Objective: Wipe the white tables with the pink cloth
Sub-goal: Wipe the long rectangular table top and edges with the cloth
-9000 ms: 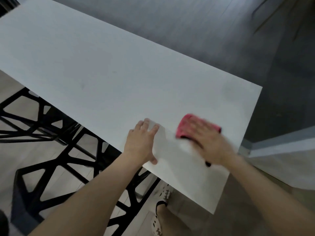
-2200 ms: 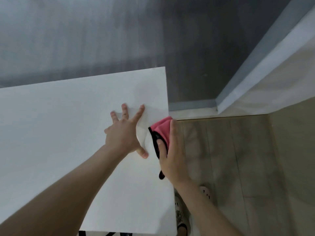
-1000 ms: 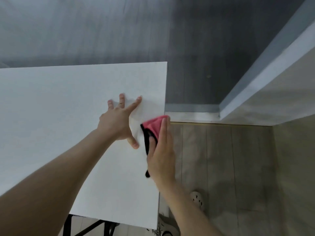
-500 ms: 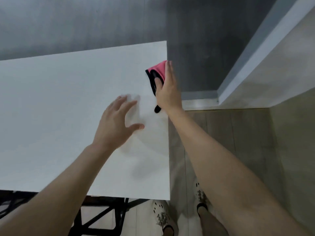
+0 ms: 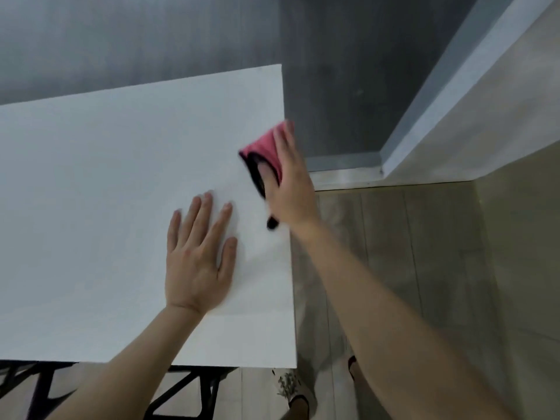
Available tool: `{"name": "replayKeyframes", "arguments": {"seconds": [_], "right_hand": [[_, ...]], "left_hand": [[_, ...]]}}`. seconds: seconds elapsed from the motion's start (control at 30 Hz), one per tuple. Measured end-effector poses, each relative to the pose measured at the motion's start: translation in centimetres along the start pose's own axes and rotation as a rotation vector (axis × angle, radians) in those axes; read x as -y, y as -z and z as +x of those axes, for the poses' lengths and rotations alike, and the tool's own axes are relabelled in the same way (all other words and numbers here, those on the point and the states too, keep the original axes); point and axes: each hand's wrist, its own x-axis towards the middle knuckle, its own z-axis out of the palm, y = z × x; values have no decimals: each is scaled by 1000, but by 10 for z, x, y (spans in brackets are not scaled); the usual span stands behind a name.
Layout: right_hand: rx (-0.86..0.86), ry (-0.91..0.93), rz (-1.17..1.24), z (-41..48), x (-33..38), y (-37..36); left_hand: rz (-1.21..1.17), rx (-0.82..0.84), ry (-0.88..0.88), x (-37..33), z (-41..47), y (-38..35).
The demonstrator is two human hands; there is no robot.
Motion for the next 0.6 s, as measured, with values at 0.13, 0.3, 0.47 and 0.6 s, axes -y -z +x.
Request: {"name": "replayKeyframes", "arguments": {"seconds": [0.13,0.3,0.47,0.6], "right_hand": [[-20,-28,-62,82,4,5],[-25,-49,84,-50,-5,-4],[117,-63,94,-180,-12,-2],[115,-51,113,-81,-4,4]], "left_hand": [[0,1,6,4,-1,-3],[-19,-1,13,2,-1,-1],[-10,-6,1,3,-2,-5],[-6,-19,2,2,-1,-3]]}}
